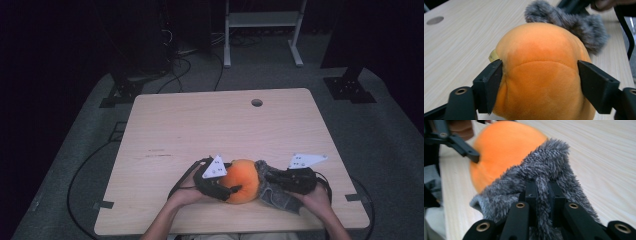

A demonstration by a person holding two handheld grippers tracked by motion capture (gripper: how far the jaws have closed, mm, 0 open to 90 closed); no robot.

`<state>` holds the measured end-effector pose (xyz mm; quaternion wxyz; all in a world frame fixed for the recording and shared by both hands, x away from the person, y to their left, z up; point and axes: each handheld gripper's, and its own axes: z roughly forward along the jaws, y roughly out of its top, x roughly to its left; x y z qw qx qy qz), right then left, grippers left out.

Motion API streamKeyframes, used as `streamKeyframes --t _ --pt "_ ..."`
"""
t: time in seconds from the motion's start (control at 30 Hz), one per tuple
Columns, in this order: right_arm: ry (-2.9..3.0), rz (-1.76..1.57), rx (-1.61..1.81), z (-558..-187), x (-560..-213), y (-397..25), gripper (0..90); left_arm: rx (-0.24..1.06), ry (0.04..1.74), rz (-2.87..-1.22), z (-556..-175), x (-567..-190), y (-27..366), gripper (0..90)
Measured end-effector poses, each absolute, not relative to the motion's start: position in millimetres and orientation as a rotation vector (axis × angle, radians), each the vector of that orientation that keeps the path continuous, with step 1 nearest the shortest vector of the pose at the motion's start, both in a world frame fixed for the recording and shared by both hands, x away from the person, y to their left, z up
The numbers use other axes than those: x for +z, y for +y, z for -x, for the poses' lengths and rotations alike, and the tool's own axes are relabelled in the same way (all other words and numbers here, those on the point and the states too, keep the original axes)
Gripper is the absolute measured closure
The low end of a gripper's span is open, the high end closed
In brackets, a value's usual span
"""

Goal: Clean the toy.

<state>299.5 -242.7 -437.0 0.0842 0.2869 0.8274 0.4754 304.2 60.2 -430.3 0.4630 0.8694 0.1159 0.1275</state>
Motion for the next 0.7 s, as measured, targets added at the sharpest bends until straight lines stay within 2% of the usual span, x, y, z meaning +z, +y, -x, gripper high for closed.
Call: streamKeyframes --t 0.17,0.23,0.37,0.5,0.53,0.57,0.67,0.7 --pt "2.415 -0.749 1.549 -295.3 -417.3 -228.8 79.9 0.337 0.206 -2.143 -298.2 -428.8 55.4 25.3" --pt "2.443 -0.721 1.496 -296.0 -421.6 -217.5 80.0 0.303 0.245 -2.142 -301.5 -424.0 59.4 19.4" --pt "2.442 -0.731 1.47 -293.6 -424.8 -221.8 80.0 0.25 0.372 -2.124 -311.1 -421.2 65.7 8.7" --pt "2.453 -0.715 1.463 -286.7 -427.9 -226.1 80.0 0.15 0.449 -2.154 -316.9 -425.9 63.8 4.5" --pt "2.454 -0.71 1.462 -285.8 -428.2 -226.9 80.0 0.126 0.45 -2.152 -316.8 -427.9 62.7 7.4" --pt "2.457 -0.707 1.461 -285.5 -428.4 -227.4 80.0 0.102 0.421 -2.151 -315.7 -430.3 61.7 14.8" --pt "2.464 -0.708 1.452 -285.3 -425.8 -230.5 80.0 0.194 0.355 -2.121 -308.2 -426.5 60.4 31.4" --pt "2.442 -0.709 1.469 -284.4 -421.8 -232.9 80.0 0.225 0.334 -2.107 -306.8 -423.2 60.4 33.1"
